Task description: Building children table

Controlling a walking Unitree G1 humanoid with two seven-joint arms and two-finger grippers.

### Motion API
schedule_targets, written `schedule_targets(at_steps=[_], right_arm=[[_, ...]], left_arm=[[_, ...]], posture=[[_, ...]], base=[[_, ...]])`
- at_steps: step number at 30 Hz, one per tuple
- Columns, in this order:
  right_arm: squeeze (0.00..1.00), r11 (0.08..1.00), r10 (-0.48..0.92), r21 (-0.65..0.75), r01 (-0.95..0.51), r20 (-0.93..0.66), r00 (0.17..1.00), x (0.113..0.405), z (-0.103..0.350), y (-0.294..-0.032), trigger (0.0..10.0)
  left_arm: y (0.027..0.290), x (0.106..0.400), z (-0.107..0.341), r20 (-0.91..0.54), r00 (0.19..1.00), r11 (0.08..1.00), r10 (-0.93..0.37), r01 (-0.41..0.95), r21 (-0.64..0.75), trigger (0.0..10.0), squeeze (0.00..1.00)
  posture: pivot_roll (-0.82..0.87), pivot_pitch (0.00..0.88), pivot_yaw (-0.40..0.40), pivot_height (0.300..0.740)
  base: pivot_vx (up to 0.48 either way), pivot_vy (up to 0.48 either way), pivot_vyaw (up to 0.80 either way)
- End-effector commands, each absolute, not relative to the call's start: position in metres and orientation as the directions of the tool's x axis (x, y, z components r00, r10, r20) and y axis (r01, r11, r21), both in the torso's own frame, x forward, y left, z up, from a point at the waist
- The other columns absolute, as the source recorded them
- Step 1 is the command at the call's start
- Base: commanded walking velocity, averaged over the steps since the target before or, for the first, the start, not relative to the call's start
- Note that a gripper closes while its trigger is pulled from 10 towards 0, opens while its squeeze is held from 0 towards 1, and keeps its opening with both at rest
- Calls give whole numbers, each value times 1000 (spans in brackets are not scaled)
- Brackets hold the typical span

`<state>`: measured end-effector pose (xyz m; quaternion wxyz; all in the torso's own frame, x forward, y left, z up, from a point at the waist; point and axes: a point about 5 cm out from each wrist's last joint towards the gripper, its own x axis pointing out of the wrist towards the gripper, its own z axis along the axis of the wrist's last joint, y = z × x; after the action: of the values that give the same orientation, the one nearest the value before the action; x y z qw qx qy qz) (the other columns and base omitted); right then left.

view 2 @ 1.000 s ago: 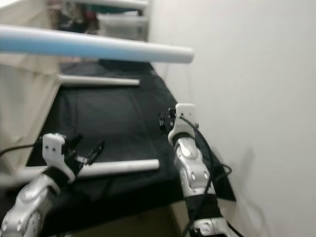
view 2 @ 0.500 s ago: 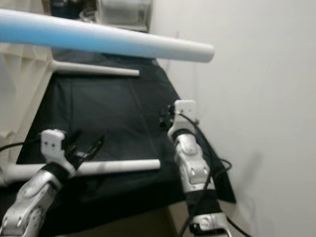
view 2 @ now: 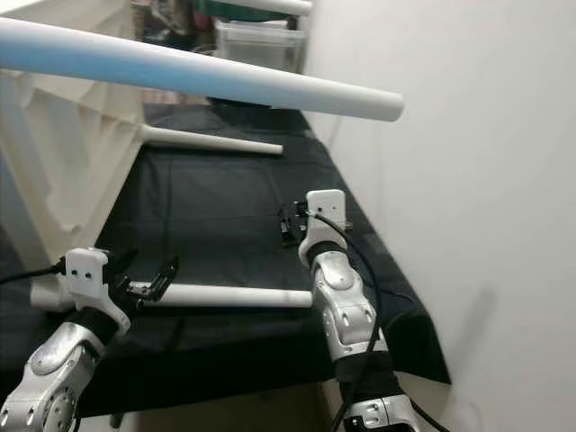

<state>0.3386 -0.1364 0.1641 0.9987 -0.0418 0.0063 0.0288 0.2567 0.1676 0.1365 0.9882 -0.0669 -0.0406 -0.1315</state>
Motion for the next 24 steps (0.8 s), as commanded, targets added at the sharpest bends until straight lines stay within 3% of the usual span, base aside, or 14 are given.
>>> schedule_targets(at_steps=[1, 8, 11, 13, 15, 16, 17, 18, 20, 24], right_arm=[[0, 995, 38, -87, -40, -25, 999, 339, 162, -142, 10000], [0, 998, -3, -68, 0, -32, 999, 339, 161, -149, 10000], [0, 976, -18, -213, 36, 86, 996, 337, 178, -156, 10000], [0, 976, -18, -213, 36, 86, 996, 337, 178, -156, 10000], [0, 900, -33, -412, 140, 255, 966, 332, 200, -165, 10000], [0, 900, -33, -412, 140, 255, 966, 332, 200, -165, 10000], [0, 787, -84, -537, 303, 393, 916, 327, 215, -176, 10000], [0, 787, -84, -537, 303, 393, 916, 327, 215, -176, 10000], [0, 628, -94, -605, 489, 564, 820, 314, 232, -186, 10000], [0, 603, -51, -595, 531, 636, 770, 301, 237, -186, 10000]], left_arm=[[167, 255, 137, 100, 961, 956, -258, 269, -115, 10000, 0], [174, 255, 137, 91, 962, 960, -256, 265, -95, 10000, 0], [184, 258, 138, 82, 964, 963, -253, 259, -70, 10000, 0], [184, 258, 138, 82, 964, 963, -253, 259, -70, 10000, 0], [194, 262, 139, 75, 964, 965, -257, 260, -40, 10000, 0], [194, 262, 139, 75, 964, 965, -257, 260, -40, 10000, 0], [201, 266, 141, 72, 964, 966, -256, 258, -16, 10000, 0], [201, 266, 141, 72, 964, 966, -256, 258, -16, 10000, 0], [212, 272, 147, 75, 966, 969, -247, 246, 14, 10000, 0], [221, 276, 153, 90, 972, 976, -216, 214, 30, 10000, 0]], posture=[[60, 0, -122, 740], [56, 0, -114, 740], [48, 0, -106, 740], [48, 0, -106, 740], [43, 0, -101, 740], [43, 0, -101, 740], [34, 0, -92, 740], [34, 0, -92, 740], [29, 0, -87, 740], [26, 0, -84, 740]], base=[[0, 0, 800], [0, 0, 0], [0, 0, 0], [0, 0, 0], [0, 0, 0], [0, 0, 0], [0, 0, 0], [0, 0, 0], [0, 0, 0], [0, 0, 0]])
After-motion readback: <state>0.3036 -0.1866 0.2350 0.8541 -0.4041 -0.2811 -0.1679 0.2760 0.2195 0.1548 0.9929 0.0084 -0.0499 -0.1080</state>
